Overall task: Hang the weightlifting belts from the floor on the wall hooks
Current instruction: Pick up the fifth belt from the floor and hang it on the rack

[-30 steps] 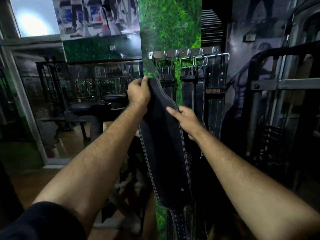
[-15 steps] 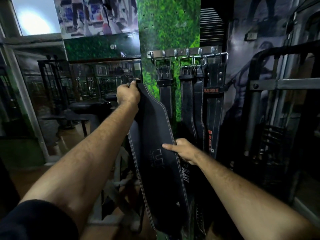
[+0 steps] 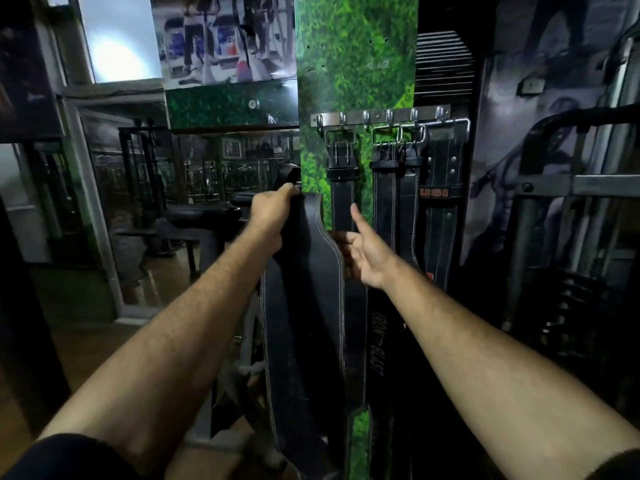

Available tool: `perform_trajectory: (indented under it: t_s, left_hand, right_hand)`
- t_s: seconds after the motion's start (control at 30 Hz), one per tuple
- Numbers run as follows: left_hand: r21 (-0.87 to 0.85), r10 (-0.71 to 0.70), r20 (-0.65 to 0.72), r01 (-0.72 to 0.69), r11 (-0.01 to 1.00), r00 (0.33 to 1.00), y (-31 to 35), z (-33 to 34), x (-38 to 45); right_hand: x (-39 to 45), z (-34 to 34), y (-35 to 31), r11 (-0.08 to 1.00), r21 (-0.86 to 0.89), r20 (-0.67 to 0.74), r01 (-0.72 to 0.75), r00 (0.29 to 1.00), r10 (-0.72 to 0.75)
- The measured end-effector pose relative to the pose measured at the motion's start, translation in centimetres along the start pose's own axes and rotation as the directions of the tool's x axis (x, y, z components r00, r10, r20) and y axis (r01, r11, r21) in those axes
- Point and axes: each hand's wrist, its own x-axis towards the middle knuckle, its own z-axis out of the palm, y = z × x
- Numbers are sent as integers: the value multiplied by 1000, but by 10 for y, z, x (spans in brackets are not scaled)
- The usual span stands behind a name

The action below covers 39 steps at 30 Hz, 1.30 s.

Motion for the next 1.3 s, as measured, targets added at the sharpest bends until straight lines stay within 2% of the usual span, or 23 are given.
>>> perform_trajectory:
  t_s: [0.17, 0.3, 0.4, 0.53, 0.57, 0.63, 0.8, 0.97, 1.03, 1.13, 1.3]
  left_hand:
    - [-11, 61, 81, -60, 998, 995, -8, 5, -33]
    - [-29, 99, 176, -95, 995, 979, -38, -2, -45]
    - [30, -38, 222, 32, 999, 974, -64, -14, -48]
    - [327, -252, 313, 145, 934, 916, -95, -40, -52]
    - [335, -289, 352, 168, 927, 890, -101, -45, -51]
    - [235, -316, 355, 243, 941, 880, -109, -50, -46]
    - [-3, -264, 267, 275, 961, 927, -95, -28, -12]
    - [-103, -174, 20, 175, 979, 985, -94, -12, 37]
    - [-105, -116, 41, 120, 987, 992, -101, -10, 50]
    - [-201, -54, 132, 80, 976, 990, -107, -7, 65]
    - [-177, 149, 174, -118, 977, 974, -111, -4, 96]
  right_hand:
    - [19, 0, -7, 987, 62, -170, -148, 973, 157]
    - [27, 3, 1, 973, 126, -189, -192, 958, 214]
    - [24, 6, 0, 976, 162, -216, -144, 960, 177]
    - [30, 7, 16, 988, 158, -217, -4, 975, 39]
    - [30, 6, 25, 994, 102, -224, 24, 975, 0]
    - [30, 4, 43, 998, -35, -228, 54, 972, -61]
    - [37, 12, 66, 951, -275, -44, 141, 986, -159]
    - [50, 13, 69, 922, -356, 9, 150, 987, -157]
    - [65, 16, 65, 941, -302, -74, 154, 980, -184]
    - [93, 24, 42, 959, -189, -311, 212, 913, -263]
    - [136, 38, -7, 904, -230, -434, 362, 793, -428]
